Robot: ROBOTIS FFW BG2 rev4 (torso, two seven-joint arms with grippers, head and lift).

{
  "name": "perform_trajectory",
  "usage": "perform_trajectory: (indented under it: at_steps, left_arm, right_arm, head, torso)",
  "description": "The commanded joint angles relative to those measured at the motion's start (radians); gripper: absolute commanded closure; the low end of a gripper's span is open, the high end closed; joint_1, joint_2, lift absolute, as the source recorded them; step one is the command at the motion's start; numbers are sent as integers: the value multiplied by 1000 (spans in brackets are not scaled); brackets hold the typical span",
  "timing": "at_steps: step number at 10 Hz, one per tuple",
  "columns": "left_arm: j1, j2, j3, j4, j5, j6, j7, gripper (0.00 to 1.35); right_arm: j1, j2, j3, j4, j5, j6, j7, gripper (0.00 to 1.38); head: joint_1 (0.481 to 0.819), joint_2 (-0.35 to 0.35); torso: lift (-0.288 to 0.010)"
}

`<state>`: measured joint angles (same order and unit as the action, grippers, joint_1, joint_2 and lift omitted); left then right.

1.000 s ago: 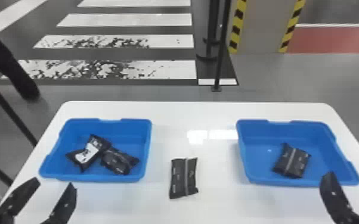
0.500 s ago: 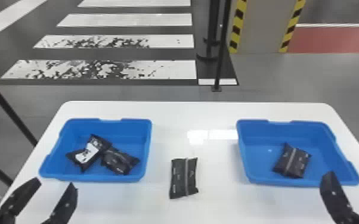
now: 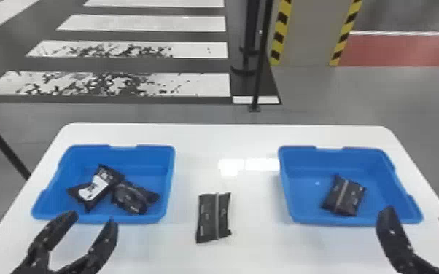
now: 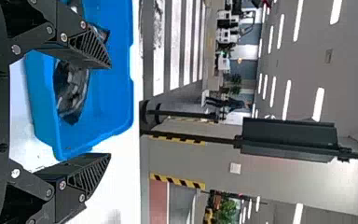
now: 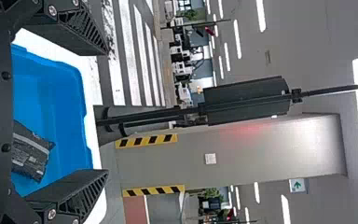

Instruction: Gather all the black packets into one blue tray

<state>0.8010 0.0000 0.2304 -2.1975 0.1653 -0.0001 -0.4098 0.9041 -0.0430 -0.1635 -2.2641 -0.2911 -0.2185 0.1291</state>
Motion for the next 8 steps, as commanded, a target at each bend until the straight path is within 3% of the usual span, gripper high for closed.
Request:
perform_trajectory:
  at_steps: [1, 3, 6, 8]
  left_arm:
    - [-72, 2, -45, 36, -40, 47, -11, 392]
    - [-153, 12, -93, 98, -81, 115, -24, 392]
    - [-362, 104, -328, 257, -62, 194, -40, 392]
    - [-457, 110, -422, 346, -32, 265, -43, 392]
  right_arm:
    - [-1, 0, 0, 2, -2, 0, 0, 121]
    - [-1, 0, 0, 2, -8, 0, 0, 121]
    - [-11, -9, 10, 10, -16, 0, 0, 121]
    - [-13, -23, 32, 12, -40, 0, 0, 121]
  head:
    - [695, -38]
    - [695, -91]
    - [695, -197]
    - [695, -294]
  torso:
    - [-110]
    - [-110]
    - [-110]
    - [-110]
